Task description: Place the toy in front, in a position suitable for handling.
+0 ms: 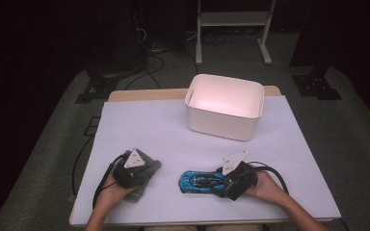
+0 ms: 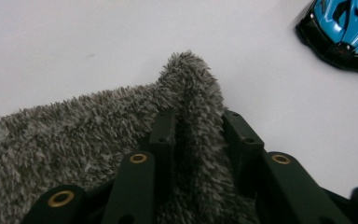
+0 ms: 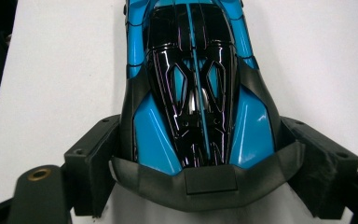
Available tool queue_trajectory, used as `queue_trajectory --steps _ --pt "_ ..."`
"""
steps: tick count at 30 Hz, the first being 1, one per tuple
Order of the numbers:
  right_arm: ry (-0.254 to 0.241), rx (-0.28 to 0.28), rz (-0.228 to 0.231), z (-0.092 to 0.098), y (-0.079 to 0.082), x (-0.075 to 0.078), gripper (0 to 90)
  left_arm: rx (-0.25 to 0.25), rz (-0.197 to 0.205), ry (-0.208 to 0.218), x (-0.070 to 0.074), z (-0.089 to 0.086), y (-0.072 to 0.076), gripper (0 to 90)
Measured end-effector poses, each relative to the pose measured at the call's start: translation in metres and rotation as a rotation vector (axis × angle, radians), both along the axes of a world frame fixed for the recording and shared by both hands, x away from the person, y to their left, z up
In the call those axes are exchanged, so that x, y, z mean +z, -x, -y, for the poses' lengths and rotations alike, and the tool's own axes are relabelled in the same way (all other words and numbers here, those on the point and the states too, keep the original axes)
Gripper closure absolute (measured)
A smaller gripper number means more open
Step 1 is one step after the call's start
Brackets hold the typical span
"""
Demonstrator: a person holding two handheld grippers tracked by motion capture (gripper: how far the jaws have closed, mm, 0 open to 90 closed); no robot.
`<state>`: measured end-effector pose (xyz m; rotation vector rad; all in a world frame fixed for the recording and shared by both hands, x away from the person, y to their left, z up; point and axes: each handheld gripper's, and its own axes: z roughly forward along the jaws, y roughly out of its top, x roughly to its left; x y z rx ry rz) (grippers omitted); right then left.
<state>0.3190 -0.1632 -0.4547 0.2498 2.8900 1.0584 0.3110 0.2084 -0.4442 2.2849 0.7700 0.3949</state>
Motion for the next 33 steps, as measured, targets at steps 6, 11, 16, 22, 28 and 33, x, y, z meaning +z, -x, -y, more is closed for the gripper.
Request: queue_trajectory --steps 6,11,16,22,28,33 --pt "0.003 0.001 0.002 0.0 0.0 0.0 18.1 -0.01 0.002 0.089 0.009 -0.003 -0.002 73.9" --pt "0.0 0.0 0.0 0.0 0.0 0.0 18.3 -0.083 -0.006 0.194 0.026 0.008 -0.001 78.7" --pt "-0.008 0.002 -0.002 0.001 -0.001 0.0 19.4 -0.212 0.008 0.195 0.042 0.048 -0.002 79.2" --pt "-0.008 -0.003 0.001 0.001 -0.001 0.0 19.4 -0.359 -0.001 0.154 0.047 0.091 -0.002 79.2" --pt "-0.01 -0.005 0.0 0.001 0.0 0.0 19.4 -0.452 -0.044 0.093 0.034 0.124 0.001 78.3" --pt "-0.01 -0.004 0.0 0.001 0.0 0.0 19.5 -0.465 -0.088 0.084 0.028 0.131 0.002 59.5"
